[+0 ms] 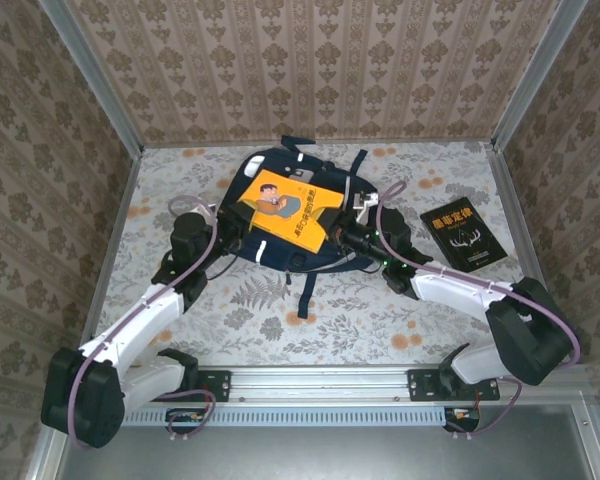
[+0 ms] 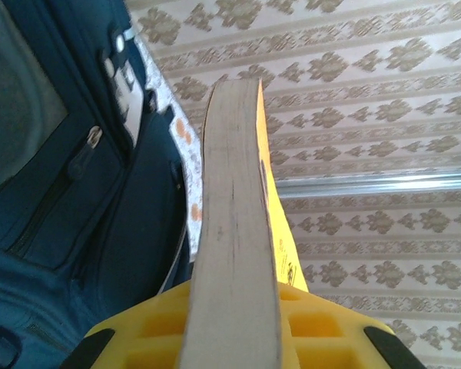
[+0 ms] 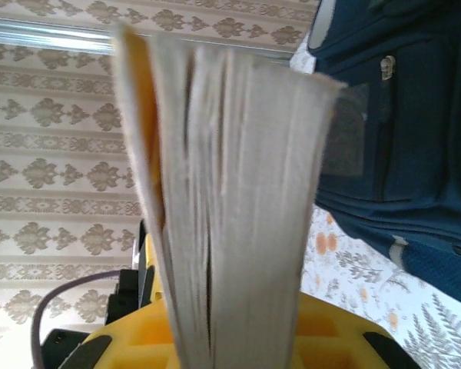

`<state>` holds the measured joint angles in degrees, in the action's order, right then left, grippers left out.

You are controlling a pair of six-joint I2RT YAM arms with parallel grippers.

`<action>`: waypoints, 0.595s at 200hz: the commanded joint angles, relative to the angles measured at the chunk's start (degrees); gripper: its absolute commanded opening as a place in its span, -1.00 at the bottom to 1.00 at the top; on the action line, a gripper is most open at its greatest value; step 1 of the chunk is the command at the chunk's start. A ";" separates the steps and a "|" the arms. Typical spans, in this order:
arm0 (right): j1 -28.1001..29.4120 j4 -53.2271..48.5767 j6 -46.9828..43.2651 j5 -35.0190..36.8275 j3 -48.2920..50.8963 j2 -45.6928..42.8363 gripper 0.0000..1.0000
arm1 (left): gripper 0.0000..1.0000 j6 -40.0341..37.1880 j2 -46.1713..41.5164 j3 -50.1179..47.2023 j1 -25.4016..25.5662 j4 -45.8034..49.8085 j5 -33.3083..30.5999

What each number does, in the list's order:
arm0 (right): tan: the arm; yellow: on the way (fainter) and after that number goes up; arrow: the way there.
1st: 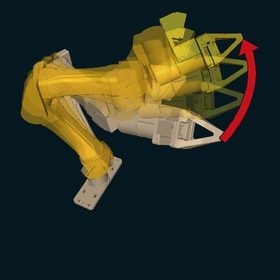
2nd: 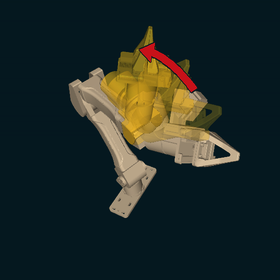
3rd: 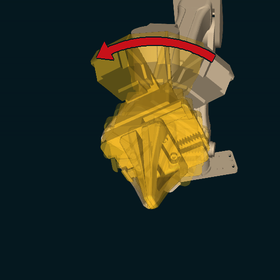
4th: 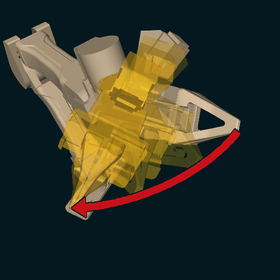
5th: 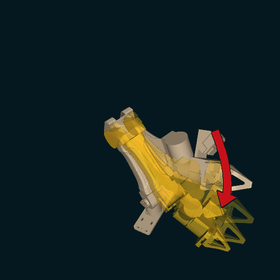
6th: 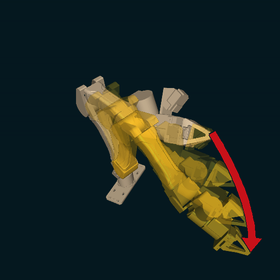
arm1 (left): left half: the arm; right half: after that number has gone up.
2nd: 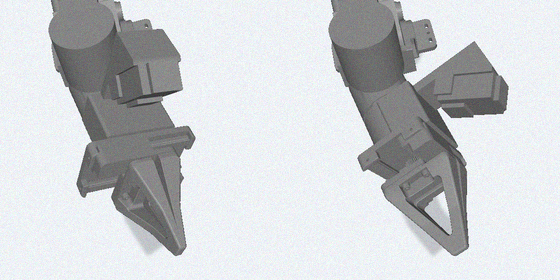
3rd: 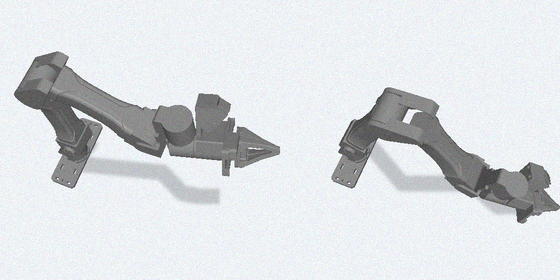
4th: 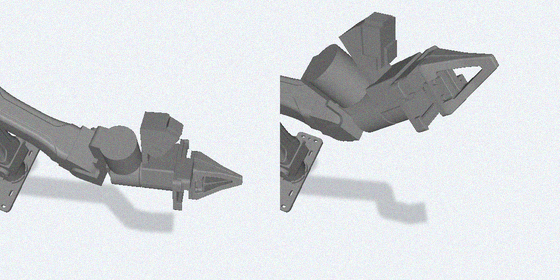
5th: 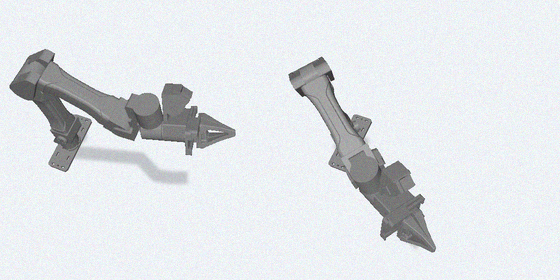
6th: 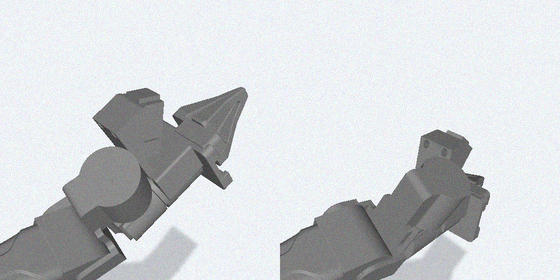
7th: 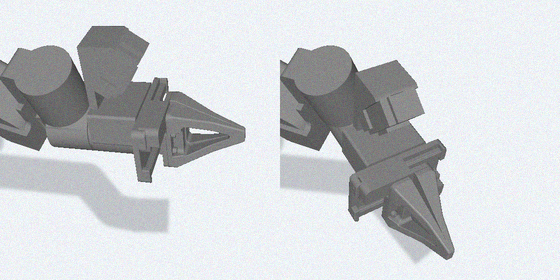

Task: Pack the student bag

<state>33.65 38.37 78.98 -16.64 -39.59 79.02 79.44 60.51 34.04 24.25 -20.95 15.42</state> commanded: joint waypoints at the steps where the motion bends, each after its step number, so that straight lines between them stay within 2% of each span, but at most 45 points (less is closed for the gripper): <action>1: -1.71 -7.29 -8.01 3.03 -1.63 -8.43 -1.00 | -0.24 -12.25 0.05 6.84 1.06 10.04 2.23; 10: -3.21 -11.75 -10.61 3.70 -1.28 -11.68 -1.00 | -0.02 -16.62 0.34 9.67 1.04 16.00 1.38; 35: -7.56 -30.45 -18.88 8.51 -1.96 -21.35 -1.00 | 0.17 -25.46 3.85 15.68 1.47 25.63 -0.55; 50: -11.81 -36.49 -20.98 10.10 -0.49 -26.89 -1.00 | 0.21 -28.25 8.12 19.14 1.50 26.92 0.09; 78: -19.61 -50.44 -24.61 14.60 -0.48 -35.24 -1.00 | 0.25 -35.60 21.60 32.74 7.34 33.92 1.97; 119: -21.80 -62.27 -29.59 25.22 0.06 -44.86 -1.00 | 0.13 -43.62 41.00 52.45 13.50 39.90 2.27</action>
<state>12.12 -16.43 54.59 1.10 -39.53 39.22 43.90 94.30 78.11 35.09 12.19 16.49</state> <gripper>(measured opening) 0.181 0.580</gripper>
